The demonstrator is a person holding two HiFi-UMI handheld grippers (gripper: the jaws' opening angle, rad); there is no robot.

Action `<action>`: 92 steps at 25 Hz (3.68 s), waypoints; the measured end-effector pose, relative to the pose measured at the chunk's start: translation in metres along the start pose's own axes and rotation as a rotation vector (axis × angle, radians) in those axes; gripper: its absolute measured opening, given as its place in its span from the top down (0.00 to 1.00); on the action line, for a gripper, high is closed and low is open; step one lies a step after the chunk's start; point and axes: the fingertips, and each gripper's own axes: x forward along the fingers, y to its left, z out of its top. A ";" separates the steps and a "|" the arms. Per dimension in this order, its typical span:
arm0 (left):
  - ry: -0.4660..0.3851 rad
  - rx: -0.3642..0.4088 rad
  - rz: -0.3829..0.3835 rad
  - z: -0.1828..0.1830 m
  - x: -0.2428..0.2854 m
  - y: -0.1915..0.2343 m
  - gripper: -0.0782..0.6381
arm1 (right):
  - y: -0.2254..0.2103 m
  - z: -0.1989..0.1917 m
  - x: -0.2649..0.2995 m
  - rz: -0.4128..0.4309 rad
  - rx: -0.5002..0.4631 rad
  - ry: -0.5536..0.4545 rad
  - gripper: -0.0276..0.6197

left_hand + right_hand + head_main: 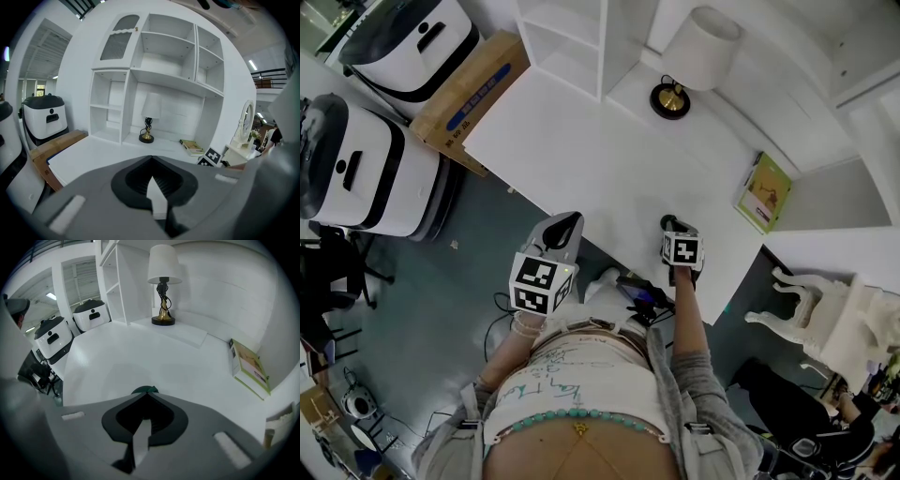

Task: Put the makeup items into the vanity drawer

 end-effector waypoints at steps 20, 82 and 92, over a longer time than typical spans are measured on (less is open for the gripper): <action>-0.032 0.003 -0.010 -0.004 -0.012 -0.016 0.89 | 0.001 0.015 -0.042 0.058 0.008 -0.078 0.91; -0.019 0.099 -0.100 -0.007 -0.006 0.007 0.89 | 0.101 0.122 -0.136 0.229 -0.121 -0.315 0.91; -0.006 0.104 -0.116 -0.002 -0.006 0.073 0.89 | 0.140 0.156 -0.126 0.185 -0.107 -0.337 0.91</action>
